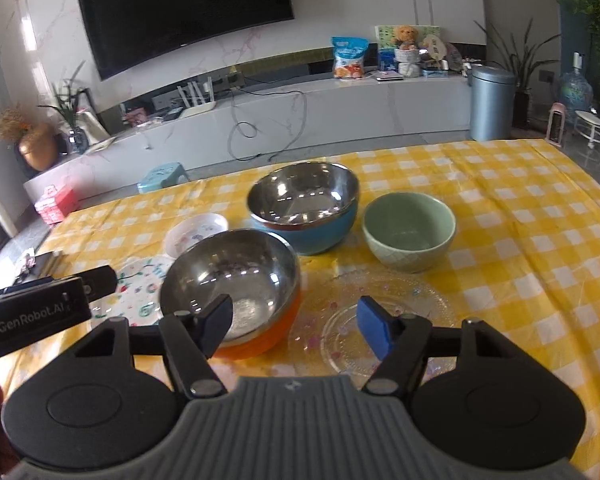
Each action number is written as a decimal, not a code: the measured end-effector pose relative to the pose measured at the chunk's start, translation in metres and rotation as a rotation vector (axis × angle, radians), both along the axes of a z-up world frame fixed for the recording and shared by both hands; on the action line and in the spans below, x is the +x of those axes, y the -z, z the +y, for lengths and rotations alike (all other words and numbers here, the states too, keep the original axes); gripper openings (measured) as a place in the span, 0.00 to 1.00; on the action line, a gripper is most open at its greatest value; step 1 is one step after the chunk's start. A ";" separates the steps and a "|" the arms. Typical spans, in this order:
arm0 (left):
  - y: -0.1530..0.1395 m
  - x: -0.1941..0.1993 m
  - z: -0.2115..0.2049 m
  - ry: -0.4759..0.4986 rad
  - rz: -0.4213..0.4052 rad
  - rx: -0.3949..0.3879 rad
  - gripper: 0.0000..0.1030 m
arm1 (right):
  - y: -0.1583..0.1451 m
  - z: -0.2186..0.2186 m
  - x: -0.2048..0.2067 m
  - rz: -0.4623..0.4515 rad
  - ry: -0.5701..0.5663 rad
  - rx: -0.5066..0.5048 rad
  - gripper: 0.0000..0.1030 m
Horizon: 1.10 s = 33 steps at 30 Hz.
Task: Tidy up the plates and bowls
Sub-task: 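Close both grippers on the rim of the orange steel bowl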
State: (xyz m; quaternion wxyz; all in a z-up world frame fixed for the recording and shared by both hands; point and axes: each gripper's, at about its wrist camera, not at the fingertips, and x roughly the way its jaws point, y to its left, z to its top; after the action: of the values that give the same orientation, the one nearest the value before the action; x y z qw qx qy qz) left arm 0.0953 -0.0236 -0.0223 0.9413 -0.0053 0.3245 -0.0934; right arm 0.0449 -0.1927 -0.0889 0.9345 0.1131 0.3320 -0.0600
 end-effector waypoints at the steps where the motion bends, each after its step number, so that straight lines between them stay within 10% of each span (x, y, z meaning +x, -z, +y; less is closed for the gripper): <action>1: 0.002 0.004 0.001 -0.001 0.015 -0.017 0.79 | 0.002 0.000 0.004 -0.002 0.004 -0.005 0.66; 9: 0.023 0.033 0.000 0.007 0.140 -0.103 0.60 | 0.022 0.000 0.036 0.049 -0.001 0.037 0.60; 19: 0.046 0.057 -0.007 0.010 0.232 -0.153 0.37 | 0.043 0.000 0.063 0.125 0.024 0.123 0.27; 33: 0.062 0.071 -0.022 0.023 0.295 -0.117 0.13 | 0.055 -0.005 0.078 0.179 0.078 0.160 0.16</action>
State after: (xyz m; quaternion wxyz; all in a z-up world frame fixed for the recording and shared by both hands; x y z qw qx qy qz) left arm 0.1668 -0.0453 -0.0844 0.8803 -0.0703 0.4533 -0.1210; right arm 0.1229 -0.1981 -0.1443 0.8861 0.1941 0.4133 -0.0793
